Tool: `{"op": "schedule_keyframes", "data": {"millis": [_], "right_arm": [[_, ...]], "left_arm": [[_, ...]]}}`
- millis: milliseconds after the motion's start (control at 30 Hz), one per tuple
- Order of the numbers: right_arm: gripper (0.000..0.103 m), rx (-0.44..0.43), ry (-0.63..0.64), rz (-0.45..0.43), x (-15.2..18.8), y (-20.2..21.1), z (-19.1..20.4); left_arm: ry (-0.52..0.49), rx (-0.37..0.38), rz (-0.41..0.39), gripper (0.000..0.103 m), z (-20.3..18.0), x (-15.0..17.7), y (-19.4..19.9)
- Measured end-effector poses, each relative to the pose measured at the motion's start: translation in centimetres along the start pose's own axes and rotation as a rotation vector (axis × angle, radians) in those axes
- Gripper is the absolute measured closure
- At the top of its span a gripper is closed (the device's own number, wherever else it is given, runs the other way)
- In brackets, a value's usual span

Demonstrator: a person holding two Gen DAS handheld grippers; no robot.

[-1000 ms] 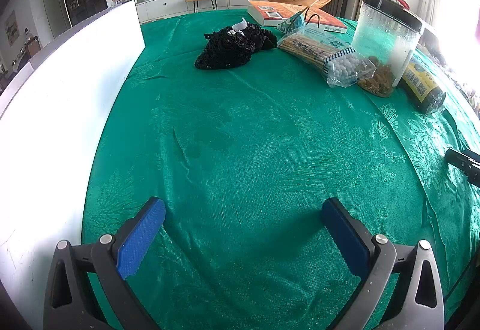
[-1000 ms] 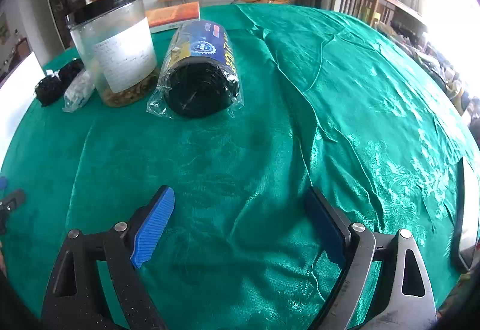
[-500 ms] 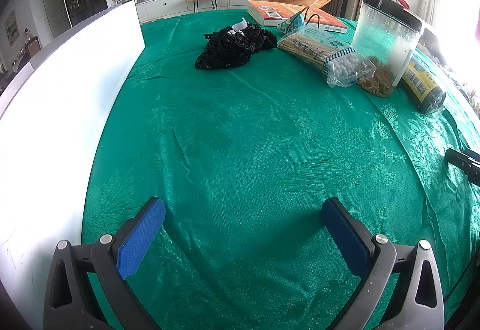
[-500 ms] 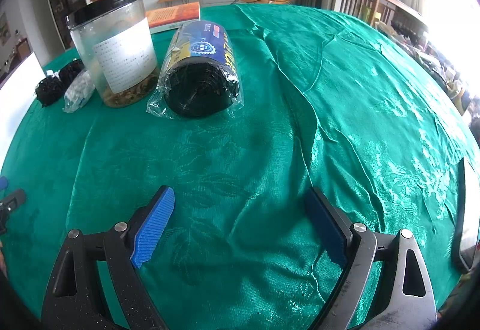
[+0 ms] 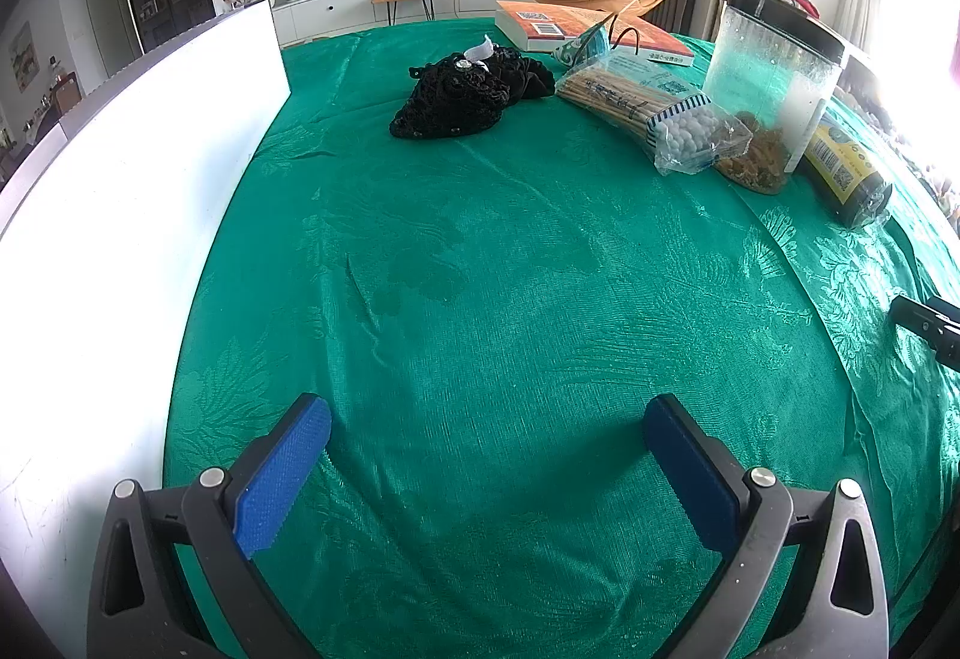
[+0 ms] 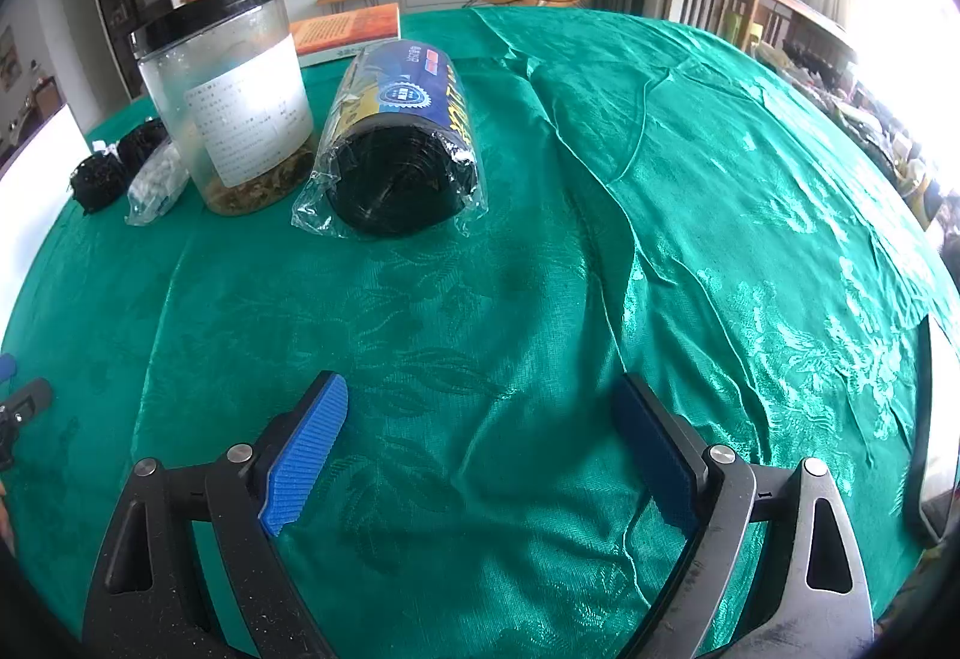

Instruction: Organize soft objects

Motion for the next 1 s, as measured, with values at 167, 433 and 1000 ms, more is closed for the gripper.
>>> {"op": "schedule_keyframes", "data": {"millis": [167, 433, 1000], "right_arm": [[0.011, -0.001, 0.0, 0.0, 0.01, 0.02, -0.02], [0.011, -0.002, 0.0, -0.001, 0.01, 0.04, -0.03], [0.011, -0.003, 0.0, 0.0, 0.01, 0.09, -0.01]], "left_arm": [[0.0, 0.0, 0.0, 0.0, -0.36, 0.12, 0.06], [0.0, 0.0, 0.0, 0.0, -0.02, 0.0, 0.01], [0.0, 0.0, 0.0, 0.0, -0.25, 0.06, 0.06]]}}
Point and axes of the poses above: each gripper's, at about its wrist camera, not at the fingertips, and y roughly against the way its jaws point, z to its left, x to its underside, the point moved 1 cm from there along -y, roughly the way its jaws point, and after that the axes turned 8 degrees about y, right-handed, at the moved point
